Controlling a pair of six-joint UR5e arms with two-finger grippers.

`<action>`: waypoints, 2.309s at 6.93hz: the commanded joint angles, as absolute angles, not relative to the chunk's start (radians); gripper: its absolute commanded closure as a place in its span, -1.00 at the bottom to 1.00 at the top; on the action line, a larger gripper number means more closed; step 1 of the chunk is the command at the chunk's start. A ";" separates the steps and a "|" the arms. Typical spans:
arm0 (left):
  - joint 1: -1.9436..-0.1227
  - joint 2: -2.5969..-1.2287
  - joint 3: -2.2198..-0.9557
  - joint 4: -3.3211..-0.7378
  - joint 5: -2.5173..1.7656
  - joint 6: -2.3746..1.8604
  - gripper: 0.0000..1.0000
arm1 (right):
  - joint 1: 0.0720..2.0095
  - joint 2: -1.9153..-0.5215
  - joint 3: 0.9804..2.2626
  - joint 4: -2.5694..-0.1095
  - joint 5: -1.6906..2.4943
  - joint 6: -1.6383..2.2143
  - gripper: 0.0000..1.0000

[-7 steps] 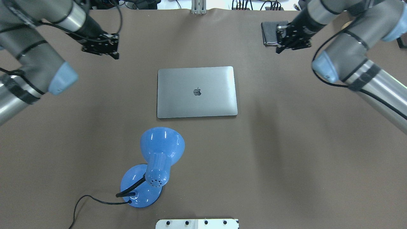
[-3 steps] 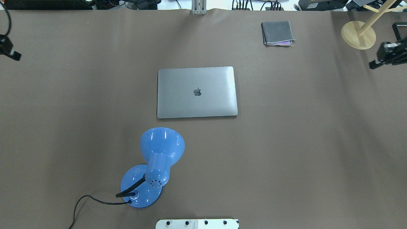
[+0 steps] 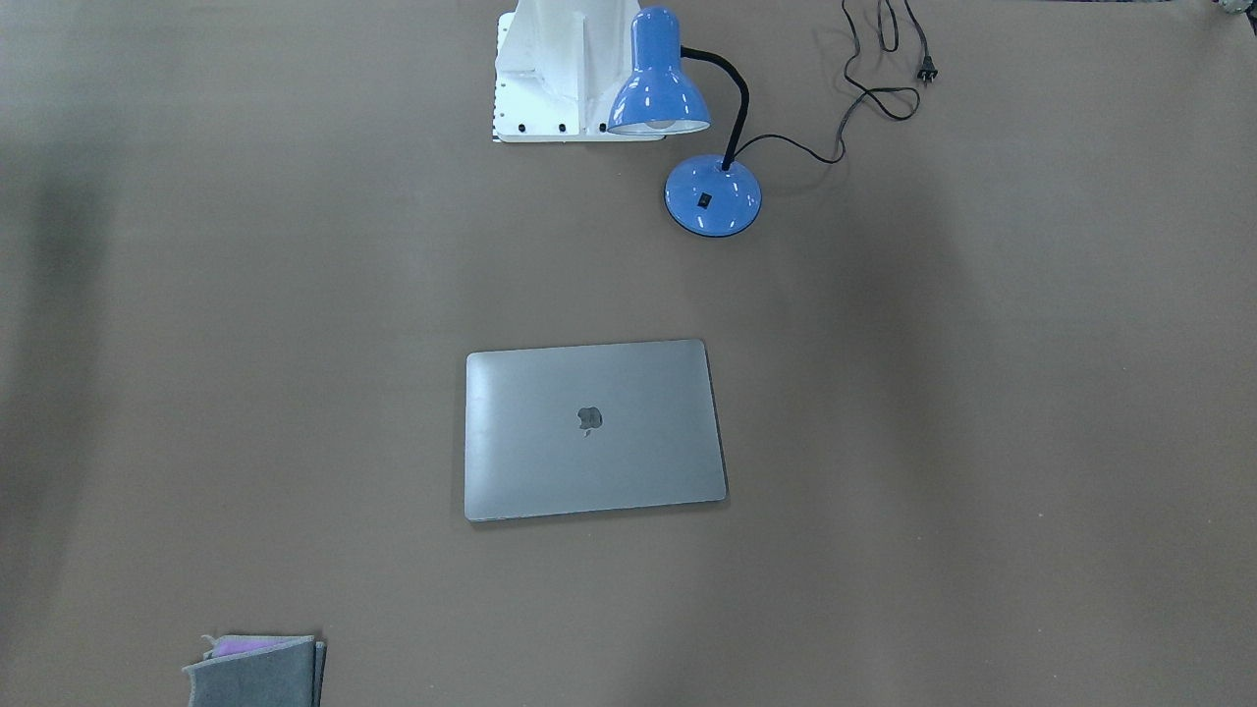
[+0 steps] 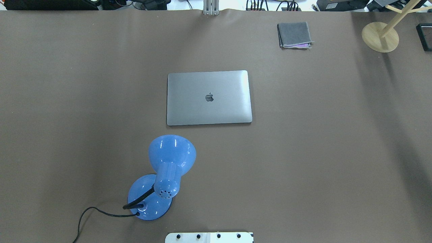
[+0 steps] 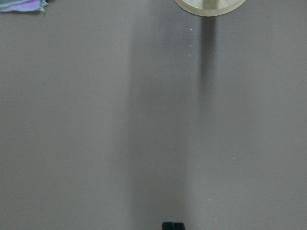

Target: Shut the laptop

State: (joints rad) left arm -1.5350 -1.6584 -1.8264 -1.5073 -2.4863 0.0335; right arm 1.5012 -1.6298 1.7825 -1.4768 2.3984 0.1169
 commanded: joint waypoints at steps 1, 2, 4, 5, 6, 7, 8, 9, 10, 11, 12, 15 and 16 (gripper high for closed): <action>-1.598 -1.644 -1.835 -1.448 -2.479 0.135 1.00 | 1.536 -1.644 1.787 -1.548 2.336 -0.012 1.00; -1.600 -1.638 -1.832 -1.436 -2.479 0.135 1.00 | 1.534 -1.644 1.789 -1.551 2.292 -0.012 1.00; -1.647 -1.629 -1.838 -1.434 -2.418 0.135 1.00 | 1.528 -1.638 1.790 -1.577 2.234 -0.014 1.00; -1.651 -1.618 -1.836 -1.431 -2.418 0.135 1.00 | 1.528 -1.638 1.792 -1.588 2.235 -0.014 1.00; -1.651 -1.615 -1.835 -1.430 -2.418 0.135 1.00 | 1.529 -1.638 1.816 -1.621 2.249 -0.014 1.00; -1.651 -1.614 -1.832 -1.428 -2.418 0.133 1.00 | 1.529 -1.640 1.862 -1.685 2.249 -0.014 1.00; -1.651 -1.611 -1.824 -1.428 -2.411 0.133 1.00 | 1.531 -1.635 1.871 -1.721 2.255 -0.018 1.00; -1.651 -1.603 -1.831 -1.428 -2.411 0.133 1.00 | 1.532 -1.643 1.896 -1.739 2.267 -0.018 1.00; -1.651 -1.600 -1.829 -1.428 -2.411 0.133 1.00 | 1.532 -1.628 1.901 -1.784 2.304 -0.020 1.00; -1.652 -1.582 -1.825 -1.427 -2.411 0.133 1.00 | 1.532 -1.629 1.904 -1.786 2.316 -0.020 1.00; -1.652 -1.582 -1.822 -1.428 -2.410 0.133 1.00 | 1.532 -1.626 1.899 -1.786 2.315 -0.020 0.58; -1.654 -1.577 -1.830 -1.430 -2.404 0.130 -0.96 | 1.532 -1.629 1.904 -1.784 2.316 -0.008 -1.00; -1.654 -1.578 -1.829 -1.428 -2.404 0.130 -0.96 | 1.532 -1.631 1.905 -1.784 2.318 -0.009 -1.00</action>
State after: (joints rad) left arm -1.6529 -1.5785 -1.8287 -1.4291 -2.4041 0.1307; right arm 1.5325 -1.6293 1.9039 -1.7842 2.3166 -0.0092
